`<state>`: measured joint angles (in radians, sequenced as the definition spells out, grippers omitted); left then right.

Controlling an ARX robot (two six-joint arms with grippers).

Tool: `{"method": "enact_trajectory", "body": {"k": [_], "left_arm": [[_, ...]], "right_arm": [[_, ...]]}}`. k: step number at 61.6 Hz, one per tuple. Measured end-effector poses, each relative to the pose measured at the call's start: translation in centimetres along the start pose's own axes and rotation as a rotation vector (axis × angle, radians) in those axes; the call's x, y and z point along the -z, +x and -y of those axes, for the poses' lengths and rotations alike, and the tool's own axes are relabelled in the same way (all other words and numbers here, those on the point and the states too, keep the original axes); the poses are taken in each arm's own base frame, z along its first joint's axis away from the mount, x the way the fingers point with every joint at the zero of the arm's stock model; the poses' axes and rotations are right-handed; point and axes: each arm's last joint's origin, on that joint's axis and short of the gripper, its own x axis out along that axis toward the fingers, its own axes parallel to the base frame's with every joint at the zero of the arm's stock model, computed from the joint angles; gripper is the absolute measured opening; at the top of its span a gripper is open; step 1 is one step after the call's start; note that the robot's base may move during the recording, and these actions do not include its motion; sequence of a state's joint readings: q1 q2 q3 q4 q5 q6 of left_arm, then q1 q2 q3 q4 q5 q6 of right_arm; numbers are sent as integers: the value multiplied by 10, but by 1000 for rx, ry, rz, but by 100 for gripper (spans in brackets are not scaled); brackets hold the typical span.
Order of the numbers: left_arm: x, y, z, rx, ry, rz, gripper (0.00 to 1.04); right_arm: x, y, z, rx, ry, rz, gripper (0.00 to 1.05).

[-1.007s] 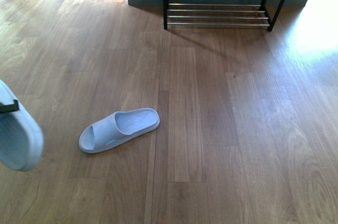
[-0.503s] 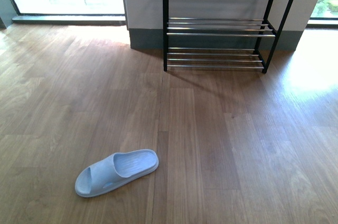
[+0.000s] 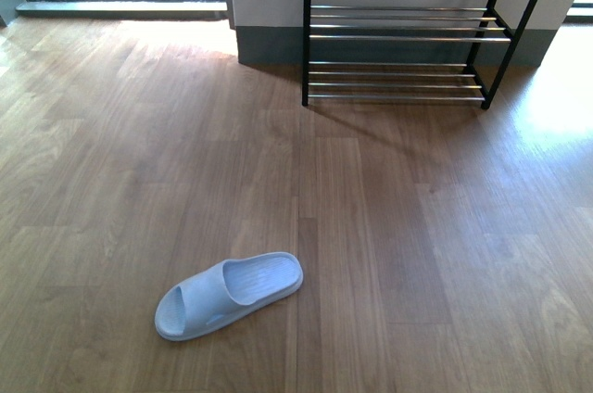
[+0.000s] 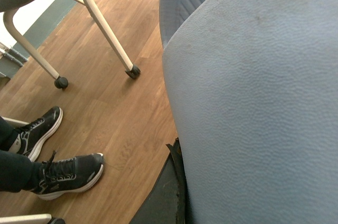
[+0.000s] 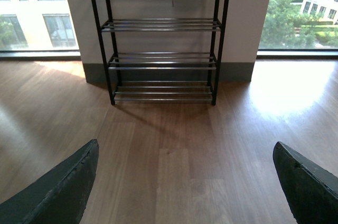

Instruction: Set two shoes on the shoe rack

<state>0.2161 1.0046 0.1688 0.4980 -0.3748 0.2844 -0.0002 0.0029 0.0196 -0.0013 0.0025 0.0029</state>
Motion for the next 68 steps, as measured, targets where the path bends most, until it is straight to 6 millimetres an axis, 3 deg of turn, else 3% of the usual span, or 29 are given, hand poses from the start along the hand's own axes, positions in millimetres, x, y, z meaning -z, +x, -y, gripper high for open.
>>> {"method": "enact_trajectory", "body": {"k": [53, 60, 68], "left_arm": [[1, 0, 0, -4, 1, -5, 2], [1, 0, 0, -4, 1, -5, 2], [1, 0, 0, -4, 1, -5, 2]], "right_arm": [[0, 0, 0, -6, 0, -1, 96], [7, 4, -3, -200, -80, -155, 96], [11, 19, -11, -287, -150, -222, 96]]}}
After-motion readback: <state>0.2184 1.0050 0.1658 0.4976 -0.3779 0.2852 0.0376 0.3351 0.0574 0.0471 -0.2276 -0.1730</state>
